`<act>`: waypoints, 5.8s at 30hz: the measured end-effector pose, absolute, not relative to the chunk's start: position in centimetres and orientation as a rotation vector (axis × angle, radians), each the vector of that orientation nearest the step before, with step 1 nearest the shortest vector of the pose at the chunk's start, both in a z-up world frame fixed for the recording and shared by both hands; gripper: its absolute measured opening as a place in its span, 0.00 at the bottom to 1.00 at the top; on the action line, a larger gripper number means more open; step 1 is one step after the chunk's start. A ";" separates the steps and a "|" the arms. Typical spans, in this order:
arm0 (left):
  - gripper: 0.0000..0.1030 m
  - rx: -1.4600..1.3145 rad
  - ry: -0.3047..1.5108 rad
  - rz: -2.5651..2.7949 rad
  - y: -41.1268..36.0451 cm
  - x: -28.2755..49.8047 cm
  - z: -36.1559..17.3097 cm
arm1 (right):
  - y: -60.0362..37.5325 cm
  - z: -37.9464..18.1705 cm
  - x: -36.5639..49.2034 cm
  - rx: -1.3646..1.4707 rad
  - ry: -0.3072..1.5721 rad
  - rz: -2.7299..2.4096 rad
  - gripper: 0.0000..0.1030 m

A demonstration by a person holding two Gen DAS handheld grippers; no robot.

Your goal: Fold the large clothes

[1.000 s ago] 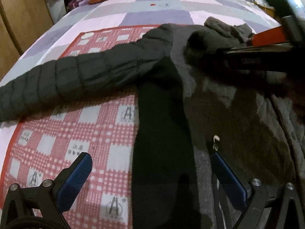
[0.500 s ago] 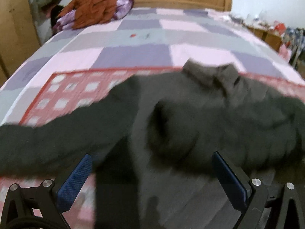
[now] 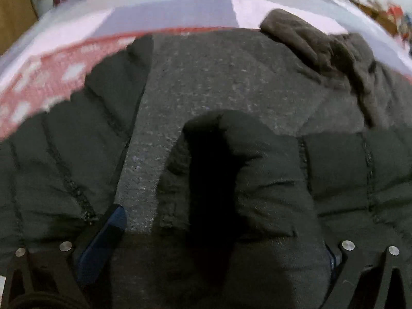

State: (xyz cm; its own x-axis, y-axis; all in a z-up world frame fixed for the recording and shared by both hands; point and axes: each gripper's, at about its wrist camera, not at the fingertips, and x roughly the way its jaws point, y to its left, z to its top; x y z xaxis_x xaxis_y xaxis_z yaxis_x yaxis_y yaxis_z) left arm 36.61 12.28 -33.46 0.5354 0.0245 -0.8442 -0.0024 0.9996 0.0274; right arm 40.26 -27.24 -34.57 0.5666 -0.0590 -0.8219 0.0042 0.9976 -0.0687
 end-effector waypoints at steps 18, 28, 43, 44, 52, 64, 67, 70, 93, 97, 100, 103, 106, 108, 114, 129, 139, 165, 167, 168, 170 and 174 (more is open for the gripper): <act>1.00 0.044 0.974 0.040 11.9 38.4 -33.9 | -26.2 -35.2 45.0 -0.175 0.993 -0.025 0.79; 1.00 0.060 0.940 0.023 12.2 37.8 -34.1 | -27.3 -36.0 45.8 -0.136 0.968 0.000 0.84; 1.00 0.096 0.885 -0.096 13.2 33.5 -33.2 | -28.0 -35.3 36.5 0.027 0.933 -0.056 0.83; 1.00 0.103 0.881 -0.090 13.0 33.7 -33.0 | -28.2 -35.4 36.7 0.056 0.942 -0.063 0.83; 1.00 -0.021 0.839 -0.118 14.6 30.8 -29.8 | -18.7 -30.0 35.1 -0.141 0.779 -0.037 0.83; 1.00 -0.170 0.825 0.198 29.6 24.0 -27.3 | 1.4 -33.4 38.0 -0.178 0.833 0.212 0.85; 1.00 -0.227 0.841 0.324 35.4 22.4 -27.6 | 1.9 -37.3 39.1 -0.203 0.845 0.149 0.85; 1.00 -0.301 0.828 0.435 41.2 20.8 -27.8 | 1.4 -37.5 38.8 -0.173 0.827 0.148 0.85; 1.00 -0.662 0.929 0.595 57.3 27.3 -36.8 | 1.1 -37.6 38.2 -0.206 0.805 0.125 0.85; 0.41 -0.672 0.875 0.549 57.5 28.5 -35.6 | 1.1 -37.6 38.3 -0.206 0.806 0.125 0.85; 0.14 -0.683 0.812 0.485 57.1 28.1 -33.5 | 1.1 -37.6 38.4 -0.201 0.807 0.125 0.85; 0.12 -0.592 0.750 0.439 55.3 27.9 -30.0 | 1.2 -37.7 38.5 -0.200 0.810 0.122 0.85; 0.12 -0.513 0.694 0.397 53.3 27.4 -25.8 | 1.1 -37.8 38.6 -0.197 0.812 0.121 0.85; 0.12 -0.479 0.657 0.353 51.8 27.5 -22.6 | 1.2 -37.8 38.6 -0.201 0.813 0.119 0.85; 0.12 -0.377 0.567 0.204 45.4 28.9 -14.3 | 1.8 -37.9 39.0 -0.238 0.829 0.098 0.85; 0.12 -0.127 0.553 -0.279 16.9 35.2 -5.7 | -4.5 -30.8 32.8 -0.136 0.841 0.252 0.85; 0.14 0.027 0.793 -0.426 -2.9 36.6 -17.8 | -16.8 -30.6 20.1 -0.042 0.910 0.189 0.85; 0.87 0.093 0.672 -0.512 -4.3 27.3 -17.9 | -25.3 -29.4 19.5 0.049 0.891 -0.028 0.85; 0.88 0.077 0.662 -0.389 -0.8 27.4 -18.3 | -25.0 -29.0 19.9 0.034 0.874 -0.028 0.85; 0.88 0.081 0.660 -0.334 1.0 27.7 -18.7 | -24.7 -28.8 20.2 0.022 0.867 -0.025 0.85; 0.88 0.100 0.674 -0.183 5.6 28.8 -19.2 | -24.1 -28.3 21.0 0.003 0.847 -0.013 0.85; 0.88 0.043 0.733 0.019 13.0 31.9 -20.3 | -22.3 -26.9 24.3 -0.007 0.782 0.029 0.85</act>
